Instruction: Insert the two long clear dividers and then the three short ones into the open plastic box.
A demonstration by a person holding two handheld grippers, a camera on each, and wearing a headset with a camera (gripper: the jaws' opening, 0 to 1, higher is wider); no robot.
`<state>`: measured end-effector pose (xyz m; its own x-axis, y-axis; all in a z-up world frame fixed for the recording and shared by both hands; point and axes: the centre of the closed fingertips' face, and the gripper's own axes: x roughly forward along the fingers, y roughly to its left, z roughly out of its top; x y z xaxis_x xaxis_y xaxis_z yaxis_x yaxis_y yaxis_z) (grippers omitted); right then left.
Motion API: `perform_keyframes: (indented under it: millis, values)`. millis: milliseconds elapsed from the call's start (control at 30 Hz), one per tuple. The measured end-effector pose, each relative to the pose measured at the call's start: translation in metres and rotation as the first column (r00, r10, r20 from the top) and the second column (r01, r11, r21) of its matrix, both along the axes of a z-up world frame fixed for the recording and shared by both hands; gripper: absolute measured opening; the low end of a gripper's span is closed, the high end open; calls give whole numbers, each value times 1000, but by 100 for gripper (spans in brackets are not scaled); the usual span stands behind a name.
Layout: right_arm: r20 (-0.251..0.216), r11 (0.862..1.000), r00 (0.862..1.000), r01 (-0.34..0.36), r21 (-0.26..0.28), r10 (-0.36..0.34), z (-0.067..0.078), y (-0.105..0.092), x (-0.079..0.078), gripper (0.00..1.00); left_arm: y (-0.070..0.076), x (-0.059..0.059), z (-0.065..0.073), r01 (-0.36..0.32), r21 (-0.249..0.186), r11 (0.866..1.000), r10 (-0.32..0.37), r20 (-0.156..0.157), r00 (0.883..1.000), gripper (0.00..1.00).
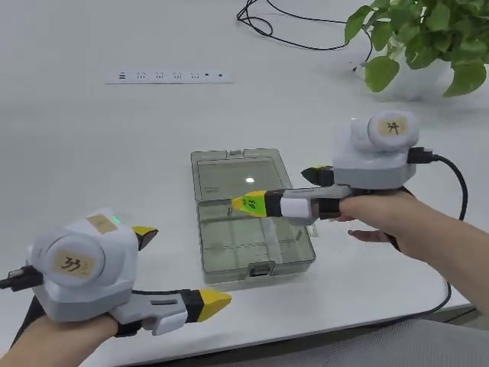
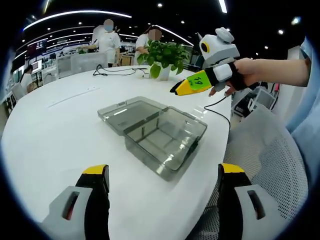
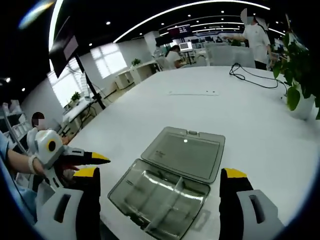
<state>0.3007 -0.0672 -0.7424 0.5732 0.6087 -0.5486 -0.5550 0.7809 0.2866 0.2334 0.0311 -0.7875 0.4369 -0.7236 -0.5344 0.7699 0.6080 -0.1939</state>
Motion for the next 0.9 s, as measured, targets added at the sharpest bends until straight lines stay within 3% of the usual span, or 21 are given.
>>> perform_keyframes:
  millis: [100, 200, 233, 367, 433, 500, 567, 667, 900]
  values:
    - [18, 1000, 1000, -11, 2, 11, 1, -3, -5, 100, 5, 4, 2, -29, -18, 999, 29, -12, 1000, 91]
    - [70, 999, 997, -32, 15, 31, 6, -5, -9, 100, 12, 7, 1, -54, -15, 998, 54, -21, 998, 91]
    - [115, 999, 993, -33, 20, 30, 9, -8, -7, 100, 15, 8, 1, -64, -20, 998, 64, -25, 998, 91]
    - [135, 999, 990, -50, 14, 48, -3, -22, -12, 100, 26, 13, 0, -104, -21, 994, 103, -44, 994, 90]
    - [119, 999, 992, -50, 14, 48, -8, -26, -16, 100, 31, 15, 0, -125, -25, 992, 123, -54, 991, 90]
    - [129, 998, 991, -49, 29, 45, -8, -27, -19, 100, 34, 18, 1, -161, -56, 985, 157, -74, 985, 90]
    - [144, 999, 989, -45, 21, 42, -7, -29, -22, 100, 39, 18, 0, -177, -50, 983, 173, -83, 982, 89]
    - [185, 996, 982, -52, 66, 39, 2, -29, -28, 100, 47, 19, -2, -202, -44, 978, 197, -88, 976, 89]
    - [204, 998, 977, -63, 25, 56, -2, -42, -39, 100, 63, 20, -7, -245, 2, 970, 243, -109, 964, 88]
